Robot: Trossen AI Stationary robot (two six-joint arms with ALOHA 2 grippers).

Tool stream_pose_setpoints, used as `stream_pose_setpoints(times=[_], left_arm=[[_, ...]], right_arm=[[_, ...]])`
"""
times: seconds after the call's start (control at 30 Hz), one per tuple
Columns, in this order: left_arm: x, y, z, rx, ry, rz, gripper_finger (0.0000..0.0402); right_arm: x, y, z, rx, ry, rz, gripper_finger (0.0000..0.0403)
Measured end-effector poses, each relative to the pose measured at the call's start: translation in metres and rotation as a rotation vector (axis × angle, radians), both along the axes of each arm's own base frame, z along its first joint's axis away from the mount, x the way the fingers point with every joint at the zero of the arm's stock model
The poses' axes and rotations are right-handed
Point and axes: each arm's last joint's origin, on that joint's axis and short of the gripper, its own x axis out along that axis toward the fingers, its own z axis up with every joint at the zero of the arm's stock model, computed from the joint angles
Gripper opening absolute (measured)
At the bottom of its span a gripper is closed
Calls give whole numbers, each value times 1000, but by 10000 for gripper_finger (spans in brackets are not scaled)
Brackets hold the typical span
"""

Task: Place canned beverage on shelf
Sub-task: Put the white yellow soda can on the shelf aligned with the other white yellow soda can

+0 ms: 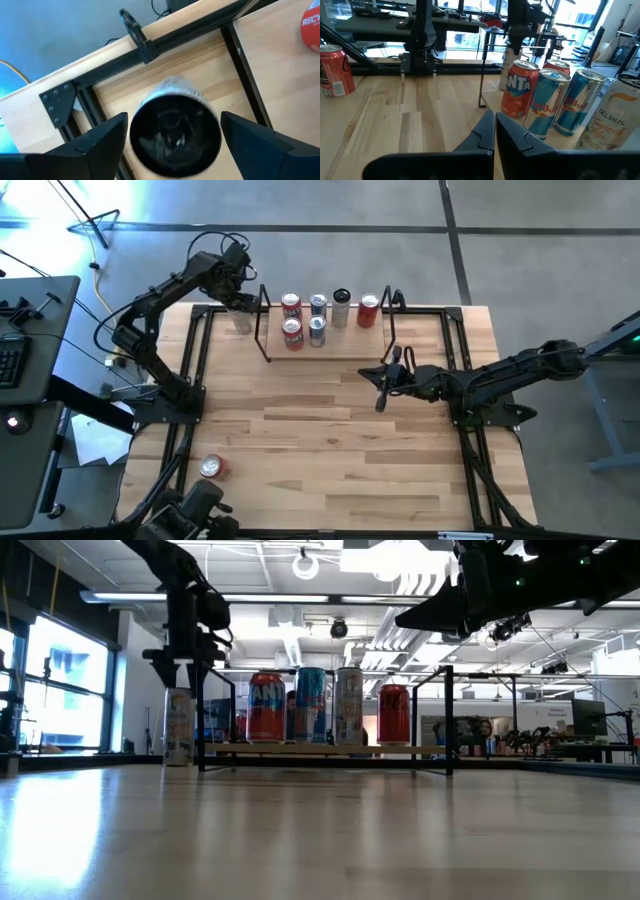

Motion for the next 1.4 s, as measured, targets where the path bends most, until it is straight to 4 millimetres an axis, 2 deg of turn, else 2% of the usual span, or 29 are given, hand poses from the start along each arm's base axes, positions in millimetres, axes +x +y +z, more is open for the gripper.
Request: stream_pose_setpoints(times=[0.23,0.47,0.53,0.67,0.83,0.9,1.1,1.23,1.4], left_arm=[[3,3,-3,-7,-6,-49,304],[0,-3,-3,-60,25,-66,239],[-1,-4,-3,-73,35,-74,235],[-2,-16,0,-95,116,-95,235],[-7,-35,16,-102,126,-66,235],[-9,-47,22,-133,137,-64,235],[-7,-101,48,-161,140,-120,235],[-4,-141,65,-129,32,-146,235],[9,-186,64,-152,-35,-197,235]], right_arm=[[0,0,0,0,0,0,0],[0,0,0,-5,2,1,0],[0,0,0,-7,3,1,0],[0,0,0,-7,3,1,0],[0,0,0,-7,3,1,0],[0,0,0,-7,3,1,0],[0,0,0,-7,4,0,0],[0,0,-1,-5,9,0,0],[0,0,-4,25,31,-4,0]])
